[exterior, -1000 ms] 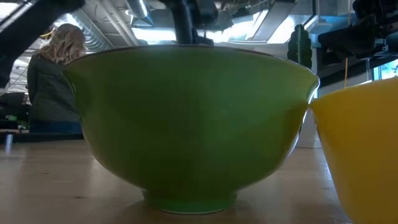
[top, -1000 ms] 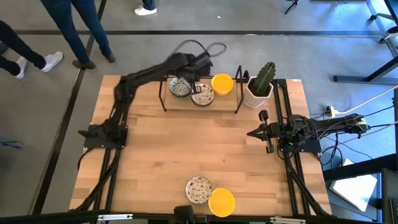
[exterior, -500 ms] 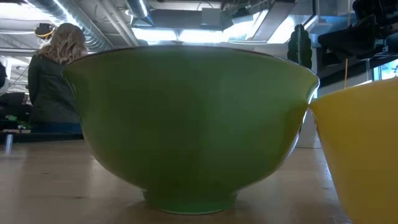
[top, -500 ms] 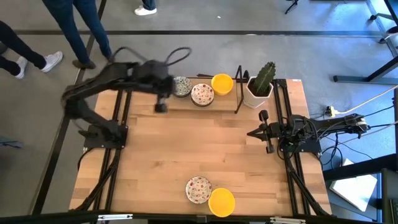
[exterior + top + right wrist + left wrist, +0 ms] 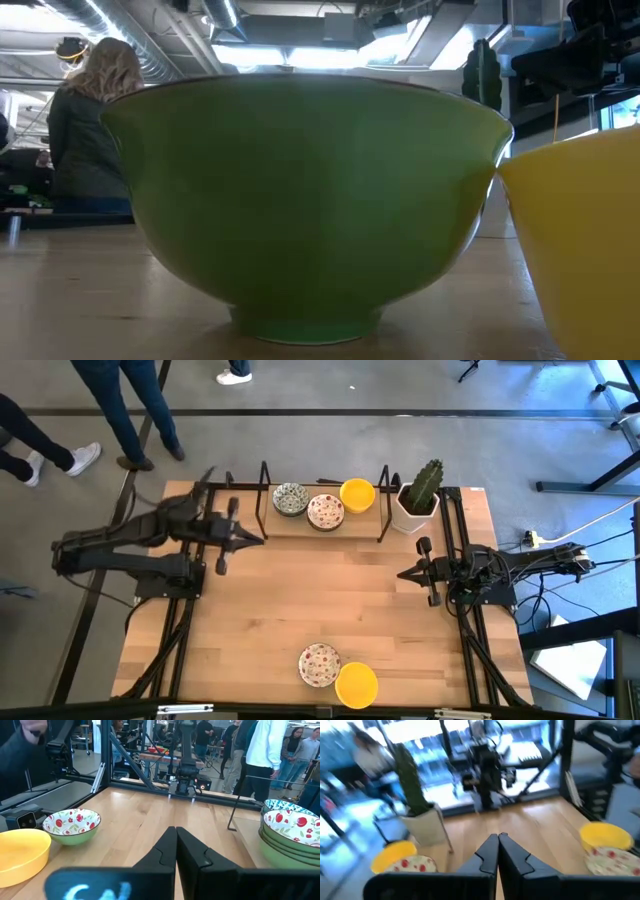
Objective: Pick & Place Mini bowls
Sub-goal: Stack the yellow bowl on the yellow bowl on the shelf
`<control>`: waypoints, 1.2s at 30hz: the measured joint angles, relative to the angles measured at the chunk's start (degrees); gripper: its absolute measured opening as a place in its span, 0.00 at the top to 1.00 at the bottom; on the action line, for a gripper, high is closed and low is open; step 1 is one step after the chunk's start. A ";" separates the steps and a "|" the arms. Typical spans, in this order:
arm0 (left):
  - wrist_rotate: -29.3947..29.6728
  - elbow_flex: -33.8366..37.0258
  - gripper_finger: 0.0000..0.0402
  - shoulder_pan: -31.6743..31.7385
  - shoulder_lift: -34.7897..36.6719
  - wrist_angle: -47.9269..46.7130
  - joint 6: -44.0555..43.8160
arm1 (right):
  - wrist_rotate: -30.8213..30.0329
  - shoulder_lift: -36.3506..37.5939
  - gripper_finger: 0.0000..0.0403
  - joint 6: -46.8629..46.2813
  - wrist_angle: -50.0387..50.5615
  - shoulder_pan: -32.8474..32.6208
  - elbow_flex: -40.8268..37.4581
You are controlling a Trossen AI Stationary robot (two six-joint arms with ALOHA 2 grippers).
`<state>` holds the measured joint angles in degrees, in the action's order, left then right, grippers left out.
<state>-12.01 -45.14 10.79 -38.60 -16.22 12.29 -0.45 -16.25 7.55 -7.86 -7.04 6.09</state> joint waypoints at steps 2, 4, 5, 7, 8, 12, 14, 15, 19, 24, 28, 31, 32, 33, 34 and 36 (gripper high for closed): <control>1.32 6.64 0.99 0.02 4.78 6.35 -0.01 | 0.00 -0.02 0.98 0.02 0.00 -0.01 0.00; 1.52 12.49 1.00 0.05 8.88 12.12 -0.12 | 0.02 -0.01 0.98 0.26 0.00 -0.01 0.00; 1.35 14.88 1.00 0.04 10.69 14.39 -0.19 | 0.01 -0.02 0.98 0.31 0.00 -0.01 0.00; 1.23 19.53 0.99 0.02 13.97 18.67 -0.52 | 0.00 -0.01 0.98 0.39 0.00 -0.01 0.00; 1.23 21.36 0.99 0.02 15.19 20.33 -0.55 | 0.00 0.00 0.98 0.53 -0.01 -0.01 0.00; 3.84 28.88 1.00 0.39 17.34 29.29 0.29 | 0.00 -0.02 0.98 1.35 -0.74 -0.01 0.00; 5.03 30.33 1.00 1.02 17.66 29.99 0.64 | 0.00 0.00 0.98 1.75 -1.29 0.00 0.00; 5.05 30.78 0.99 1.29 18.00 30.07 0.92 | 0.00 0.00 0.98 1.81 -1.39 0.00 0.00; 3.14 31.73 1.00 1.52 20.29 29.34 1.32 | 0.00 0.00 0.98 1.88 -1.31 -0.01 0.00; -0.11 31.85 0.99 0.18 25.71 24.21 0.90 | 0.00 0.00 0.98 2.14 -1.30 0.00 0.00; -0.12 34.53 1.00 -1.37 29.73 23.20 2.24 | 0.00 0.00 0.98 2.08 -1.31 -0.01 0.00; -0.11 36.50 0.99 -1.73 32.83 23.59 1.97 | 0.00 0.00 0.98 1.82 -1.31 0.01 0.00; -0.13 36.97 0.99 -1.71 33.89 23.19 1.45 | 0.00 0.00 0.98 1.69 -1.30 -0.01 0.00; -0.13 37.19 0.99 -1.71 34.66 22.81 0.90 | 0.00 0.00 0.98 1.65 -1.31 0.00 0.00; -0.11 37.24 1.00 -1.71 35.33 22.21 0.57 | 0.01 0.00 0.98 1.64 -1.31 -0.01 0.00; -0.12 37.27 1.00 -1.71 36.39 21.14 0.61 | 0.00 0.00 0.98 1.64 -1.31 -0.01 0.00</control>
<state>-12.14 -7.88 9.08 -2.20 4.92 12.91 -0.45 -16.25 9.19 -9.17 -7.05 6.09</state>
